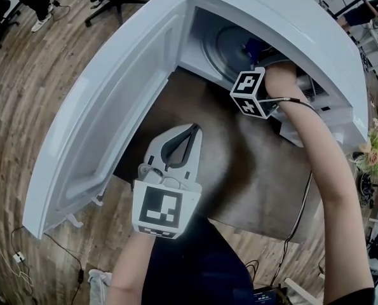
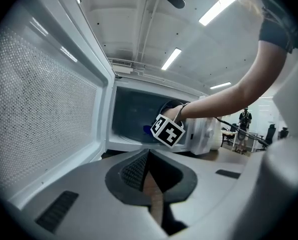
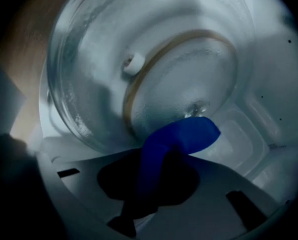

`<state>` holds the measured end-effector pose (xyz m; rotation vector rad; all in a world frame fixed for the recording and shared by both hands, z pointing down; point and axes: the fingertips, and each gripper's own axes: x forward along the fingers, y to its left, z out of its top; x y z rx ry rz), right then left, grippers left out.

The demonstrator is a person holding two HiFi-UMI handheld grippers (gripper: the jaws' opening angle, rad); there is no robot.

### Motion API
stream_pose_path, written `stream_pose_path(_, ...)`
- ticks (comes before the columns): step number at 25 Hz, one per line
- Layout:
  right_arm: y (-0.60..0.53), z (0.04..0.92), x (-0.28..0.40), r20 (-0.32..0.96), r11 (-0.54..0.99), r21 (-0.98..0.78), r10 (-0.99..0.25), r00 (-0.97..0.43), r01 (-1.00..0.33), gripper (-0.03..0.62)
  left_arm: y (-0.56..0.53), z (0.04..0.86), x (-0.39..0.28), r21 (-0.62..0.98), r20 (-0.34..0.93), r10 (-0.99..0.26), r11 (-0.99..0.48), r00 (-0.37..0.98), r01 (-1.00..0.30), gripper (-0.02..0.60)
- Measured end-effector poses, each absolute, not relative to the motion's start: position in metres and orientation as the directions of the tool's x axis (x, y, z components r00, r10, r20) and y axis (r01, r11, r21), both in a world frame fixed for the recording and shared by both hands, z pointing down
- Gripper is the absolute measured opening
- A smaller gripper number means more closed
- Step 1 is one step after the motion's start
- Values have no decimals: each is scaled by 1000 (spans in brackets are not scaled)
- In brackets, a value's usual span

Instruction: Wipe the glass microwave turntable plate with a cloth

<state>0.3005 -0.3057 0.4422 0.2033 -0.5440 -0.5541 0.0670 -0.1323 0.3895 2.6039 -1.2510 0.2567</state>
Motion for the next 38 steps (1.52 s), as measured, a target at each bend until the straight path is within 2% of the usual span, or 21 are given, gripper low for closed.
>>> stream_pose_path(4, -298, 442, 312, 415, 855, 285, -517, 748, 433, 57, -131, 388, 68, 138, 254, -743, -605, 619, -784, 5)
stream_pose_path(12, -303, 441, 304, 456, 824, 420, -554, 696, 381, 57, -130, 390, 69, 141, 254, -742, -606, 621, -783, 5)
stream_pose_path(20, -331, 422, 243, 577, 675, 725, -705, 413, 140, 60, -130, 394, 68, 143, 266, -739, -605, 620, -783, 5)
stream_pose_path(26, -333, 401, 186, 542, 547, 837, -822, 174, -26, 64, -131, 394, 66, 149, 263, -744, -597, 614, -788, 5)
stream_pose_path(31, -327, 404, 152, 518, 522, 853, -849, 105, 17, 64, -132, 394, 58, 142, 271, -751, -588, 603, -796, 5)
stream_pose_path(38, -322, 423, 146, 524, 538, 824, -843, 124, 177, 63, -134, 397, 49, 145, 277, -763, -567, 584, -811, 5)
